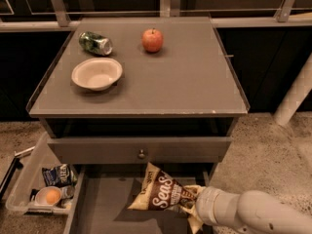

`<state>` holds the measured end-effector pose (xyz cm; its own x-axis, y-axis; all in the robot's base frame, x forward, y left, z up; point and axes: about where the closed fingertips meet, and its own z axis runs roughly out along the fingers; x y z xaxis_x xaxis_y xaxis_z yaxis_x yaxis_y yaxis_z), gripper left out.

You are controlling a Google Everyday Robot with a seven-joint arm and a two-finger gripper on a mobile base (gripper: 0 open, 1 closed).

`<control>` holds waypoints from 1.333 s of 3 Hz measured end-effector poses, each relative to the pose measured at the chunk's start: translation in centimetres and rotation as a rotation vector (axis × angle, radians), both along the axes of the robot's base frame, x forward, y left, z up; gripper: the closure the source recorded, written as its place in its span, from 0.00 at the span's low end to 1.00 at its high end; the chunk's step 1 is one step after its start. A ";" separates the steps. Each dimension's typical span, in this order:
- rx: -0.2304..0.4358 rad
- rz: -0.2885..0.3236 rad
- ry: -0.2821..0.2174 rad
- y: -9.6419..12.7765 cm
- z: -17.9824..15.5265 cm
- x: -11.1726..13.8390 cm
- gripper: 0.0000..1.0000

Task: Place brown chip bag into middle drawer

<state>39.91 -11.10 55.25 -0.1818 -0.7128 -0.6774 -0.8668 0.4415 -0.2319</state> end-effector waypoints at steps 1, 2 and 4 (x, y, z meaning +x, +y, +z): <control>0.024 0.032 0.032 1.3 -4.7 -0.1 1.00; 0.042 0.031 0.051 2.0 -8.7 0.3 1.00; 0.002 0.007 -0.009 2.5 -13.4 3.7 1.00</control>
Offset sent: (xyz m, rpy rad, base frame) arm 0.0096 0.0269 -0.1401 0.0659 0.0742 0.0173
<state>43.62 -8.63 41.85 -0.1706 -0.7125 -0.6806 -0.8676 0.4361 -0.2391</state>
